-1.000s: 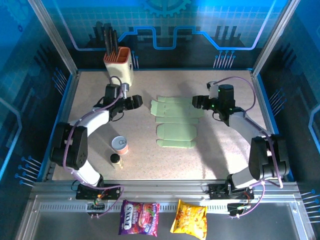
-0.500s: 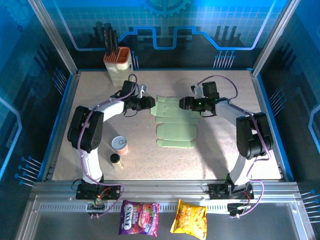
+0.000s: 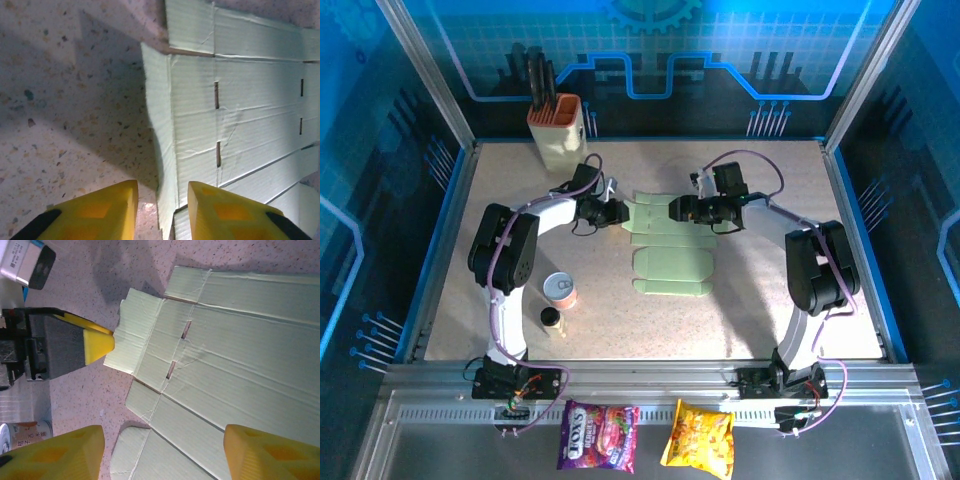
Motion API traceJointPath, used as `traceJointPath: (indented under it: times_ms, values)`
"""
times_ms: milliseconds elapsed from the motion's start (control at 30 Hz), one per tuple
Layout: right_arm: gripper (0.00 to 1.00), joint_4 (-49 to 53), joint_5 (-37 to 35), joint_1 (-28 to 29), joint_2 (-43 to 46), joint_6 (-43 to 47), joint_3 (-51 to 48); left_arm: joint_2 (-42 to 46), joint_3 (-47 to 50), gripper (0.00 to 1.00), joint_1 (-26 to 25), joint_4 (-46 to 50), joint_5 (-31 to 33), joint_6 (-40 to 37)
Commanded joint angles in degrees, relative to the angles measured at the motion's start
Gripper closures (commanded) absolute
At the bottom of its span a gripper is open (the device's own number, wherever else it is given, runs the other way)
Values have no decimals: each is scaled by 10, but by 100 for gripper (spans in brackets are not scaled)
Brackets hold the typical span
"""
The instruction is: Fold the paper box
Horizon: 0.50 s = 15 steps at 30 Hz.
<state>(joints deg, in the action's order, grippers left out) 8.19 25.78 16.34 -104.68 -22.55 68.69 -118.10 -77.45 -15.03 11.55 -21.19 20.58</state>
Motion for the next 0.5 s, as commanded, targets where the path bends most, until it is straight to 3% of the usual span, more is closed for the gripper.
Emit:
traceJointPath:
  times_ms: [0,167,467]
  values:
    - [36,16,5,11,-11,-7,16,-14,-15,74,-2,17,-7,-4]
    - [37,16,5,17,-12,-9,17,-6,-7,91,-2,28,-3,-21]
    - [37,20,6,46,-16,-28,13,59,48,99,-2,50,4,-60]
